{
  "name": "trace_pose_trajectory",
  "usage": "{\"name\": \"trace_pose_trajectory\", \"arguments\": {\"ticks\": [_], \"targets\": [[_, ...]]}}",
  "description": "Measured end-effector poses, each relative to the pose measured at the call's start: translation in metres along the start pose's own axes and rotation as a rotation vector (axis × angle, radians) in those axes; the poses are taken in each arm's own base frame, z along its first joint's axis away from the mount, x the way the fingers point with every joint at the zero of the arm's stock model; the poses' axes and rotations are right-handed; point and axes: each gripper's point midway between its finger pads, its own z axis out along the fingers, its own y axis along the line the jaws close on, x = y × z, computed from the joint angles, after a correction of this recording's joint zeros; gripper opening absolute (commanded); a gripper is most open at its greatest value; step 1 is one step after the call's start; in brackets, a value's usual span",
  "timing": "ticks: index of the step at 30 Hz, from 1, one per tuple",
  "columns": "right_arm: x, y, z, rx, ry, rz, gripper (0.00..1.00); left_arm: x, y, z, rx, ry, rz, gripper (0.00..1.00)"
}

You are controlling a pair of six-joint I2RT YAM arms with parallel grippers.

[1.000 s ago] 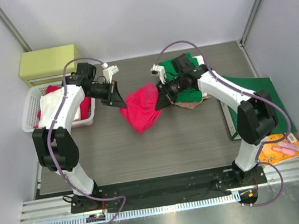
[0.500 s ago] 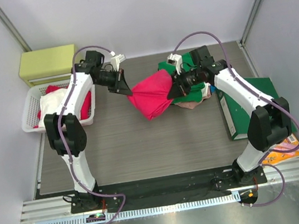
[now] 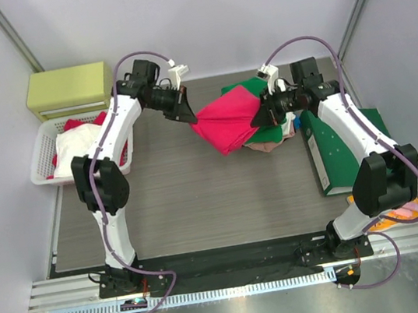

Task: Fold and stack the t-shirts
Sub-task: Put the neatly folded tshirt into the corner of the board with both arms

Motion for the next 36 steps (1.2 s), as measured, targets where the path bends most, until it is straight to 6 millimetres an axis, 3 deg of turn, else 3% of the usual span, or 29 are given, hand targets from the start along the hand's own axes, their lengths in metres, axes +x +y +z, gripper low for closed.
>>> {"name": "trace_pose_trajectory", "arguments": {"ticks": [3,8,14,19,30,36], "targets": [[0.000,-0.007,-0.005,0.015,-0.008,0.006,0.01,-0.004,0.005,0.012,0.008,0.008,0.001,0.00],[0.007,-0.008,-0.005,0.003,-0.002,0.028,0.01,0.009,0.006,0.022,0.019,0.041,-0.024,0.00],[0.014,0.003,-0.003,-0.051,0.008,0.052,0.01,0.038,-0.001,0.020,0.031,0.084,-0.070,0.00],[0.027,0.024,0.007,-0.123,0.049,0.058,0.01,0.061,-0.018,0.006,0.043,0.103,-0.074,0.00],[0.106,0.105,0.048,-0.351,0.291,0.053,0.01,0.113,-0.051,-0.012,0.154,0.232,-0.088,0.00],[0.165,0.138,0.062,-0.445,0.456,0.074,0.01,0.161,-0.067,-0.002,0.300,0.372,-0.130,0.00]]}}
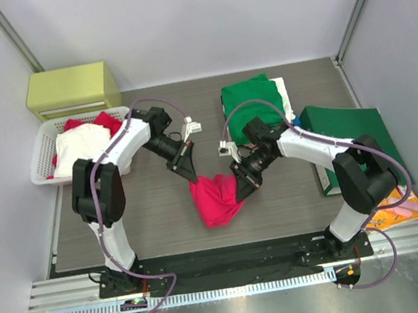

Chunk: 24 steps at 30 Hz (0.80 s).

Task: Fold and stack the t-shirts
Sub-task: Put the neatly folded tshirt into the corner of the board with both arms

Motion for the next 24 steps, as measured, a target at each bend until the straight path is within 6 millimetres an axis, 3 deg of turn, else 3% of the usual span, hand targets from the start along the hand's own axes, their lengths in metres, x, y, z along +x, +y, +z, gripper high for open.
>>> {"name": "trace_pose_trajectory", "arguments": {"ticks": [4,11,12,13,14,15,17,20,24], "targets": [[0.022,0.008,0.014,-0.028,0.061,0.018,0.01,0.028,-0.001,0.014,0.053,0.071,-0.051,0.00],[0.026,0.013,0.020,-0.035,0.085,0.000,0.02,0.046,-0.002,0.021,0.098,0.096,-0.047,0.00],[0.027,0.013,0.020,-0.032,0.087,-0.002,0.10,0.050,-0.002,0.022,0.101,0.102,-0.058,0.14],[0.027,0.013,0.021,-0.027,0.090,-0.004,0.25,0.054,-0.001,0.024,0.105,0.110,-0.071,0.34],[0.027,0.012,0.021,-0.024,0.093,-0.006,0.49,0.057,-0.001,0.025,0.107,0.115,-0.076,0.45],[0.028,0.011,0.021,-0.018,0.096,-0.010,0.60,0.059,-0.001,0.025,0.106,0.120,-0.076,0.57],[0.030,0.009,0.022,0.003,0.107,-0.017,0.77,0.060,-0.002,0.024,0.099,0.122,-0.076,0.68],[0.032,0.002,0.022,0.049,0.112,-0.027,0.84,0.060,-0.005,0.021,0.073,0.104,-0.055,0.74],[0.036,-0.003,0.018,0.115,0.100,-0.051,0.85,0.059,-0.010,0.014,0.022,0.077,-0.005,0.75]]}}
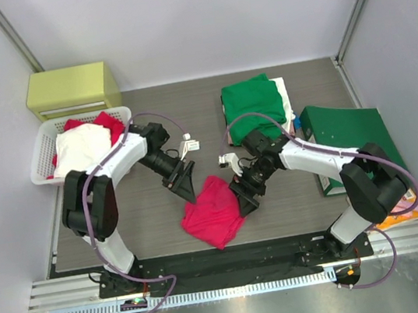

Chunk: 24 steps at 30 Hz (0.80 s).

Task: Fold and stack the t-shirts
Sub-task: Put the neatly folded tshirt into the corner of the board with both arms

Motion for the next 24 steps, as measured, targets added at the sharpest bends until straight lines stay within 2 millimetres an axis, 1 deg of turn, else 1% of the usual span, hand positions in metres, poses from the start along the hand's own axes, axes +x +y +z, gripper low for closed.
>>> {"name": "trace_pose_trajectory", "arguments": {"ticks": [3,5,6,7,9,10,11,12,13,14,15,16,17,19,21,22,24], "targets": [[0.002,-0.009,-0.003,0.051,-0.002,-0.007,0.85,0.002,0.005,0.000,-0.029,0.001,0.005,0.76],[0.000,-0.019,-0.008,0.088,-0.015,0.002,0.86,0.008,0.014,0.002,-0.055,0.008,-0.005,0.76],[0.000,-0.027,-0.014,0.108,-0.031,0.019,0.86,0.011,0.016,0.002,-0.066,0.010,-0.011,0.77],[-0.002,-0.038,-0.023,0.135,-0.056,0.045,0.87,0.015,0.021,0.001,-0.087,0.006,-0.022,0.77],[-0.006,-0.066,-0.053,0.201,-0.143,0.117,0.87,0.017,0.027,-0.006,-0.135,-0.023,-0.025,0.77],[-0.009,-0.078,-0.067,0.237,-0.181,0.139,0.86,0.016,0.029,-0.011,-0.161,-0.046,-0.021,0.77],[-0.013,-0.097,-0.089,0.297,-0.241,0.166,0.86,0.012,0.031,-0.022,-0.202,-0.096,-0.012,0.77],[-0.015,-0.107,-0.103,0.337,-0.277,0.174,0.84,0.008,0.032,-0.030,-0.228,-0.135,-0.005,0.75],[-0.017,-0.115,-0.117,0.379,-0.311,0.174,0.56,0.001,0.034,-0.047,-0.278,-0.212,0.006,0.72],[-0.021,-0.118,-0.126,0.410,-0.341,0.158,0.21,-0.005,0.035,-0.062,-0.322,-0.273,0.016,0.48],[-0.026,-0.114,-0.132,0.431,-0.367,0.129,0.01,-0.009,0.036,-0.074,-0.360,-0.320,0.026,0.26],[-0.032,-0.107,-0.135,0.436,-0.384,0.093,0.01,-0.012,0.037,-0.089,-0.408,-0.371,0.027,0.00],[-0.037,-0.100,-0.136,0.435,-0.396,0.069,0.01,-0.016,0.039,-0.103,-0.464,-0.414,0.046,0.00],[-0.049,-0.079,-0.131,0.420,-0.398,-0.003,0.01,-0.020,0.038,-0.117,-0.540,-0.459,0.065,0.00],[-0.058,-0.055,-0.116,0.386,-0.372,-0.081,0.01,-0.024,0.036,-0.129,-0.603,-0.501,0.082,0.00],[-0.062,-0.040,-0.105,0.361,-0.350,-0.128,0.01,-0.026,0.035,-0.135,-0.635,-0.529,0.087,0.00],[-0.064,-0.018,-0.090,0.312,-0.322,-0.184,0.01,-0.028,0.033,-0.147,-0.688,-0.591,0.088,0.00]]}}
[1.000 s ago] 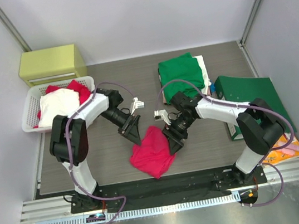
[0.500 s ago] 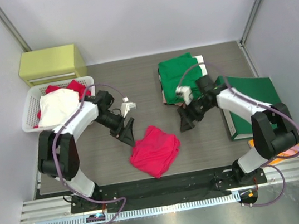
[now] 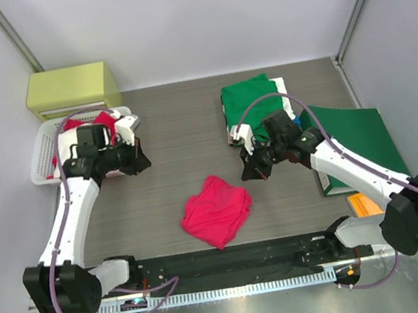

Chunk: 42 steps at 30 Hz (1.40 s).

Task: Fold and stack the t-shirts
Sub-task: Put the neatly folded tshirt into the corner of the board with both arms

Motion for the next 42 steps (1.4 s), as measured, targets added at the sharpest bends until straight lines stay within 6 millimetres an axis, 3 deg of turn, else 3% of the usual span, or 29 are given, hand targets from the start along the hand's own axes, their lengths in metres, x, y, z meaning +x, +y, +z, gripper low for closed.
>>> {"name": "trace_pose_trajectory", "arguments": {"ticks": [2,7,15,23,25,29,36,42], "targets": [[0.002,0.011,0.003,-0.032,0.016,-0.014,0.01,-0.006,0.011,-0.011,-0.077,-0.062,-0.010,0.00],[0.019,0.009,0.018,-0.062,0.088,0.027,0.01,-0.004,0.033,-0.024,-0.199,-0.125,-0.024,0.00],[0.055,0.029,0.079,-0.191,0.271,0.024,0.01,0.009,0.041,-0.018,-0.226,-0.099,-0.049,0.00],[0.035,0.031,0.112,-0.224,0.251,-0.030,0.01,0.010,0.051,-0.023,-0.255,-0.104,-0.069,0.00],[0.038,0.027,0.123,-0.231,0.258,-0.023,0.01,0.010,0.052,-0.024,-0.260,-0.104,-0.071,0.00],[0.063,0.024,0.142,-0.256,0.320,0.020,0.01,0.011,0.054,-0.024,-0.266,-0.103,-0.068,0.00],[0.061,0.026,0.150,-0.280,0.300,0.026,0.01,0.016,0.055,-0.023,-0.271,-0.091,-0.074,0.00],[0.039,0.015,0.177,-0.293,0.273,0.012,0.01,0.025,0.055,-0.019,-0.267,-0.072,-0.086,0.00]]}}
